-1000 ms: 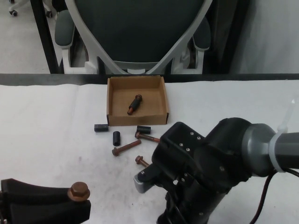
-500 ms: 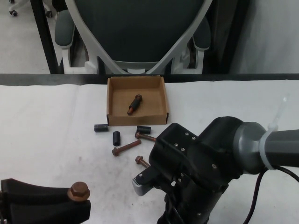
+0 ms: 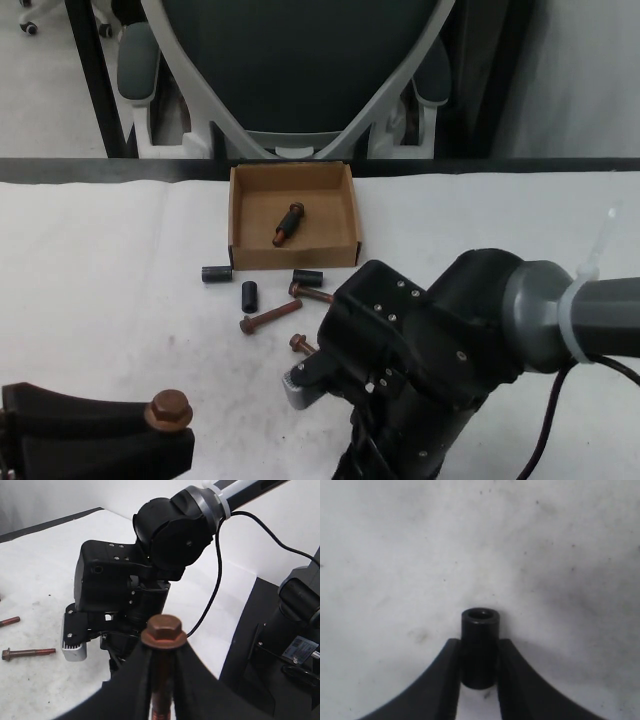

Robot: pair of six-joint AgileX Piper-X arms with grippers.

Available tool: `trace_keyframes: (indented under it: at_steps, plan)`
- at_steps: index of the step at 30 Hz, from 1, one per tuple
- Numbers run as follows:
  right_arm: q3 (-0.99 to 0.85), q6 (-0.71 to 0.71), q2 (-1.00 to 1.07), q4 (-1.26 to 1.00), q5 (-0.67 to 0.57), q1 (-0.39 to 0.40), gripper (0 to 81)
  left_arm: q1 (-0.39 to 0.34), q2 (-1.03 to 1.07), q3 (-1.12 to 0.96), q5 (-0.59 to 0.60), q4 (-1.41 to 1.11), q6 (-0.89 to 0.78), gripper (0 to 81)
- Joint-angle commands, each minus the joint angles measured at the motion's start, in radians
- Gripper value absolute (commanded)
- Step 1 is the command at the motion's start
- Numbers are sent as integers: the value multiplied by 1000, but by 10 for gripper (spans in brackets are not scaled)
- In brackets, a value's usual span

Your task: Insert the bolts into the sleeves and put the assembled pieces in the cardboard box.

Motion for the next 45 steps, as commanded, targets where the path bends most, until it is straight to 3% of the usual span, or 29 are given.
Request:
trace_keyframes:
  at_steps: [1, 15, 24, 35, 45]
  plan:
    - [-3, 7, -54, -53, 11, 0, 2, 1, -6, -1, 1, -34, -7, 8]
    - [221, 79, -440, -384, 63, 0, 2, 1, 37, 91, -52, -297, -62, 8]
    - [422, 147, -660, -575, 63, 89, 2, 1, 186, 151, -48, -608, -188, 8]
    - [494, 187, -727, -688, 110, 215, 2, 1, 480, 151, 10, -983, -355, 8]
    - [494, 180, -728, -701, 132, 245, 2, 1, 569, 151, 45, -1087, -402, 8]
